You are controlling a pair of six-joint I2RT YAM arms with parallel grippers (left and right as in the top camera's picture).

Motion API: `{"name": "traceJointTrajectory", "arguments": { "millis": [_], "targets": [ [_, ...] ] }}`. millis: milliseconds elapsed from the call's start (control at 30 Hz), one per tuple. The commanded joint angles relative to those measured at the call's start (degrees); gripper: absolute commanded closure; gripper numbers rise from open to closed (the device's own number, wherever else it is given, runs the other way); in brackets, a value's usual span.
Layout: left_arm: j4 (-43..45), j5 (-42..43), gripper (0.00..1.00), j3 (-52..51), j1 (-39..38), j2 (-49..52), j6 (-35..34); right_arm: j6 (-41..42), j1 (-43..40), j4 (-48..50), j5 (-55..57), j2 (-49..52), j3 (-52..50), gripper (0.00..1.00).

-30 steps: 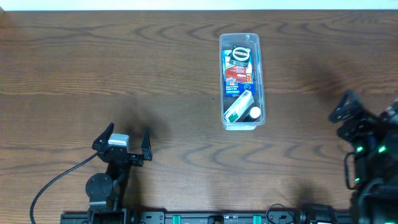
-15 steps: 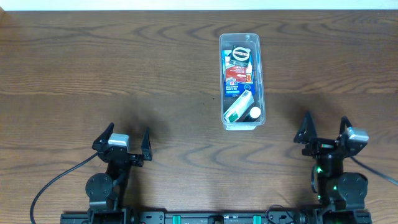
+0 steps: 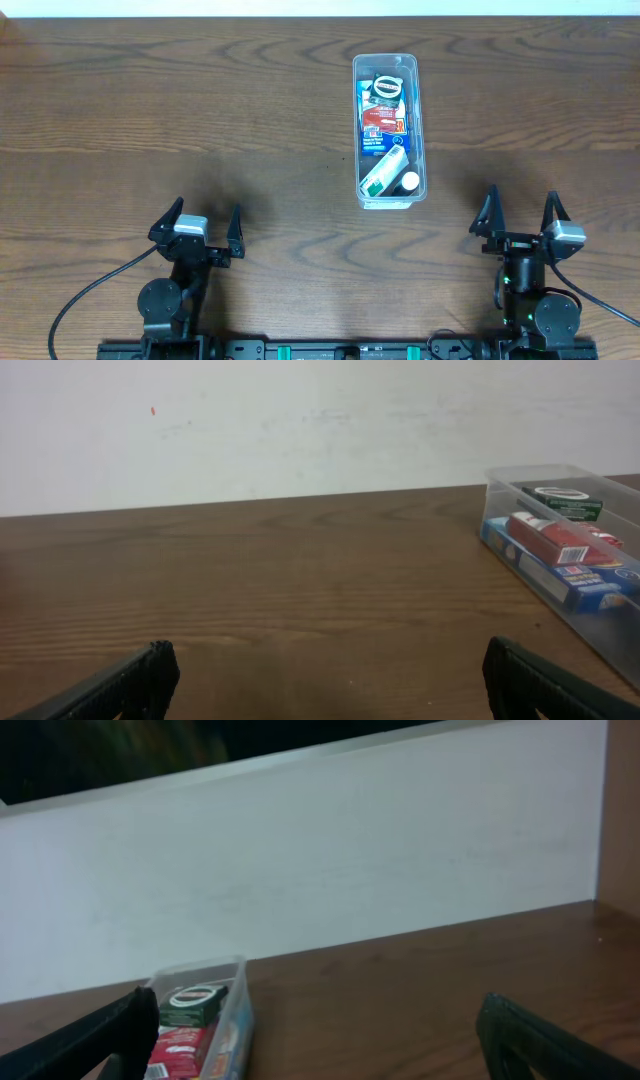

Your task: Pack container

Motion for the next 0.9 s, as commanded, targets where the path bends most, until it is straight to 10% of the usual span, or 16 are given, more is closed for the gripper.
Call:
{"name": "traceJointTrajectory", "arguments": {
  "millis": [0, 867],
  "targets": [
    [-1.9, 0.2, 0.02, -1.1, 0.4, -0.3, 0.4, -4.3, 0.5, 0.0, 0.1, -0.7, -2.4, 0.01],
    [-1.9, 0.2, 0.02, -1.1, 0.4, -0.3, 0.4, -19.6, 0.4, -10.9, -5.9, -0.7, -2.5, 0.01]
  ]
}}
